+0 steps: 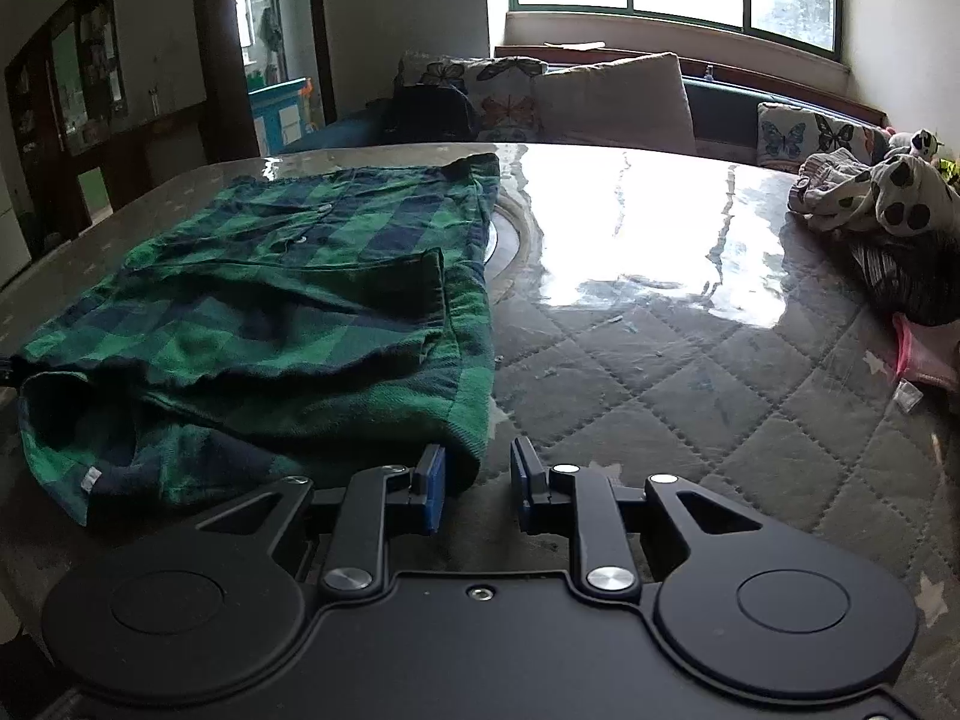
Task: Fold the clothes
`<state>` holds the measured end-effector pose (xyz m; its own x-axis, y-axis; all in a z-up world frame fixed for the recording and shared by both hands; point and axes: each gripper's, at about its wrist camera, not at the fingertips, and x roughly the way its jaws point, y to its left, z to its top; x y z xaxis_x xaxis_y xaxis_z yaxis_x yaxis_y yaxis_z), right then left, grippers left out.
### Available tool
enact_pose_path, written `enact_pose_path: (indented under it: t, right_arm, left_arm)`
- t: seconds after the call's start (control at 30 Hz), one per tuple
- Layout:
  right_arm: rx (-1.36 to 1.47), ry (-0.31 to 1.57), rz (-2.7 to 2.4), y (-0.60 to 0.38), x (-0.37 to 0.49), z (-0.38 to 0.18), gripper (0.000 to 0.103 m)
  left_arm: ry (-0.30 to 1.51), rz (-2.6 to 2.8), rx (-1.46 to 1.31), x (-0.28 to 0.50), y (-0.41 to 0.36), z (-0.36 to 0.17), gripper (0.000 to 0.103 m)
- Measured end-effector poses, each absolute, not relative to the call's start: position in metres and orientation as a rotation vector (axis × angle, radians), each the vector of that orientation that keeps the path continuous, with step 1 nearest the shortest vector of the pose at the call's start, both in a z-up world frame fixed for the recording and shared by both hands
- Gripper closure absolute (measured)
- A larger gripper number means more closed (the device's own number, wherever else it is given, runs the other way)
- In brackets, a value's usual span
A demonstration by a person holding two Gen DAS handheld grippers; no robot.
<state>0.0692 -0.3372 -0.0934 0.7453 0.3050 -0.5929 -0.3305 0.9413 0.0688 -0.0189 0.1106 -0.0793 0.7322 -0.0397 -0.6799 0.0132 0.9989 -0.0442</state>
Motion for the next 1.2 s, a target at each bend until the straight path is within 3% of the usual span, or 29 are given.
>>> enact_pose_path:
  t: [0.07, 0.17, 0.43, 0.53, 0.67, 0.83, 1.2]
  right_arm:
    - [-0.031, 0.643, 0.349, -0.336, 0.07, -0.095, 0.087]
    - [-0.025, 0.637, 0.344, -0.335, 0.07, -0.094, 0.094]
    - [-0.068, 0.629, 0.332, -0.328, 0.069, -0.094, 0.096]
    - [-0.073, 0.632, 0.335, -0.328, 0.069, -0.094, 0.095]
    - [-0.063, 0.633, 0.331, -0.327, 0.069, -0.095, 0.095]
    - [-0.072, 0.629, 0.331, -0.325, 0.071, -0.095, 0.096]
    - [-0.112, 0.597, 0.319, -0.321, 0.068, -0.089, 0.099]
  left_arm:
    - [0.748, -0.027, -0.039, -0.018, 0.111, -0.08, 0.086]
    - [0.746, -0.023, -0.044, -0.018, 0.112, -0.079, 0.09]
    - [0.747, -0.018, -0.025, -0.017, 0.108, -0.079, 0.09]
    - [0.747, -0.019, -0.036, -0.017, 0.108, -0.08, 0.083]
    - [0.738, -0.02, -0.03, -0.018, 0.106, -0.081, 0.082]
    - [0.743, -0.024, -0.061, -0.015, 0.111, -0.08, 0.093]
    - [0.711, -0.025, -0.073, -0.02, 0.111, -0.07, 0.095]
